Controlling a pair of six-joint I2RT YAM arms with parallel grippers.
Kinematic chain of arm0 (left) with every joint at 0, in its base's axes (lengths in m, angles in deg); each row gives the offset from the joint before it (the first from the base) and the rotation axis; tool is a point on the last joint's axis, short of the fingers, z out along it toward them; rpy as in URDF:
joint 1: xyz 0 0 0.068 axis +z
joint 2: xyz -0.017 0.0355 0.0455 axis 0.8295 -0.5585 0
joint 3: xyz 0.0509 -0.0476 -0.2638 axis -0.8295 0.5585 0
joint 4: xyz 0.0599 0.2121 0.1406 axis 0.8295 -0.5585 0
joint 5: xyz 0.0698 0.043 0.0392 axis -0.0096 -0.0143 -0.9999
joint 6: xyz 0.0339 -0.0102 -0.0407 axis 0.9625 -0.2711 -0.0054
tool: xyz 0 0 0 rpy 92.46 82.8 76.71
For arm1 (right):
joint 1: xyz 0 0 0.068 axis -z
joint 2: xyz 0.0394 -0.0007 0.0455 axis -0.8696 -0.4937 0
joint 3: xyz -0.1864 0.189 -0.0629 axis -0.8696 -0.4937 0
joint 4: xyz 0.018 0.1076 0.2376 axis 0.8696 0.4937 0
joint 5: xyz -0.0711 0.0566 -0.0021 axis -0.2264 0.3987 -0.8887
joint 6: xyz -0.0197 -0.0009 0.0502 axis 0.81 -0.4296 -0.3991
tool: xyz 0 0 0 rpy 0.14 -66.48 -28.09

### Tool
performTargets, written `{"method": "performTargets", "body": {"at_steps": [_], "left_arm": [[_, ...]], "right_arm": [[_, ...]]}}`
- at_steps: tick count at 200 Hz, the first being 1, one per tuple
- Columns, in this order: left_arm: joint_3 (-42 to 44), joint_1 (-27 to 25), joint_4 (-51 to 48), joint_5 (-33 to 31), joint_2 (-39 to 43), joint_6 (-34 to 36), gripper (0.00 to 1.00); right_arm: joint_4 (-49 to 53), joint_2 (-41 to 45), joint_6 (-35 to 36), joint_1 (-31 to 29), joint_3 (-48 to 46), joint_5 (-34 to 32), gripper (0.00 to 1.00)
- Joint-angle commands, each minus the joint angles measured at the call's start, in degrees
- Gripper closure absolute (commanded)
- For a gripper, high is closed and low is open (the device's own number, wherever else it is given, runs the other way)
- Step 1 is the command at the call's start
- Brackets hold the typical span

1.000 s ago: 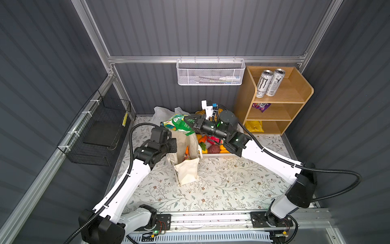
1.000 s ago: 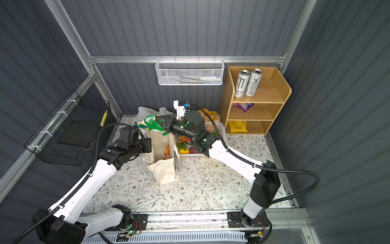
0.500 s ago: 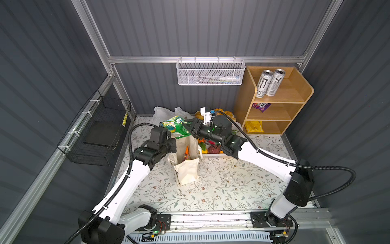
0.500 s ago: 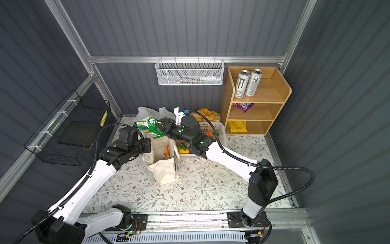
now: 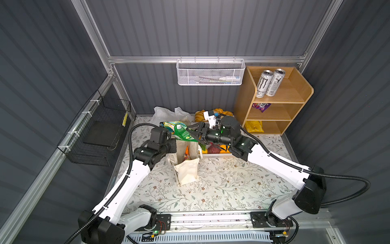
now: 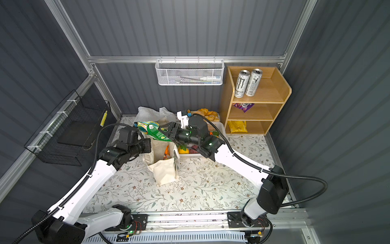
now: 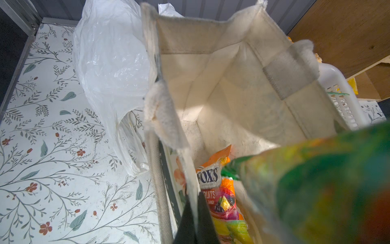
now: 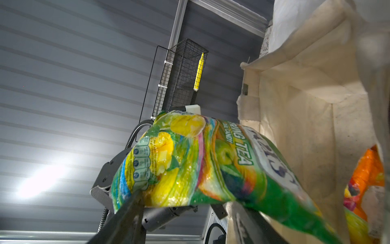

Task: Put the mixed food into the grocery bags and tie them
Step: 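Carry the green candy packet with the right gripper over the tote, then release the green packet into the tote from the right gripper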

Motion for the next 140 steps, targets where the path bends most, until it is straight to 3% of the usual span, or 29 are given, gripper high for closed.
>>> {"method": "performTargets", "body": {"at_steps": [1, 40, 101, 117, 140], "left_arm": [[-0.34, -0.38, -0.14, 0.52, 0.41, 1.03, 1.00], [-0.35, -0.40, -0.17, 0.44, 0.43, 1.07, 1.00], [-0.61, -0.40, -0.44, 0.17, 0.26, 1.06, 1.00], [-0.79, -0.38, -0.64, 0.11, 0.26, 1.18, 1.00], [-1.41, -0.38, -1.55, -0.18, 0.24, 1.52, 1.00]], "right_arm": [[0.81, 2.07, 1.13, 0.07, -2.59, 2.83, 0.32], [1.55, 4.94, 1.74, 0.48, -6.26, 3.58, 0.31], [12.68, 10.05, 11.09, 1.72, -3.64, 0.54, 0.31], [17.12, 10.29, 15.58, 2.74, -1.37, -1.46, 0.31], [29.68, 6.13, 27.34, 3.96, 7.58, -6.62, 0.30]]}}
